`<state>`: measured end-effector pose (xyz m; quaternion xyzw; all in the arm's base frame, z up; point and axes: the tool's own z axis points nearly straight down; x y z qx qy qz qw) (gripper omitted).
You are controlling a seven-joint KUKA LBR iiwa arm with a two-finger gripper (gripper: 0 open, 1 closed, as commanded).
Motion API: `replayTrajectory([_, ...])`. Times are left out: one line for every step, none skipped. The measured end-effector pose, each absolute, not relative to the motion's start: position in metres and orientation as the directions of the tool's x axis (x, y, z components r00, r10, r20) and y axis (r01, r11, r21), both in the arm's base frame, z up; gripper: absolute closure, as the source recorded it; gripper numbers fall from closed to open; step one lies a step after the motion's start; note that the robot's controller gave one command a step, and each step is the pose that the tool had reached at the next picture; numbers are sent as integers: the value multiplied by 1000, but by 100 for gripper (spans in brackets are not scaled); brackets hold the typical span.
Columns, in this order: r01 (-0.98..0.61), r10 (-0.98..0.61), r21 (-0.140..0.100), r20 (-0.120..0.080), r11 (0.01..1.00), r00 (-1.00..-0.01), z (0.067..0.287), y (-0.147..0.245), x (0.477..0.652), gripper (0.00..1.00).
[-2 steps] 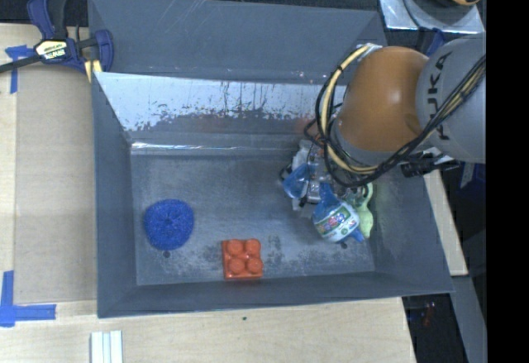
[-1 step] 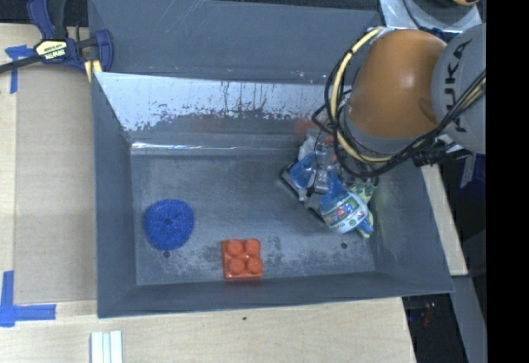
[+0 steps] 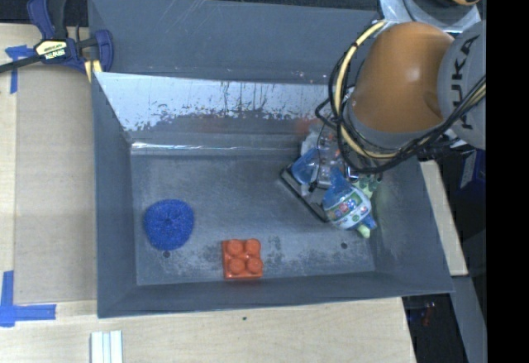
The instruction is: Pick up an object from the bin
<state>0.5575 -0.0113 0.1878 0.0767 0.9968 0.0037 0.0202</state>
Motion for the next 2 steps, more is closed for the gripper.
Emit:
replayTrajectory([153,153,10,-41,988,-987,191,-11,558,100])
replayTrajectory([153,153,10,-30,988,-988,208,-12,556,100])
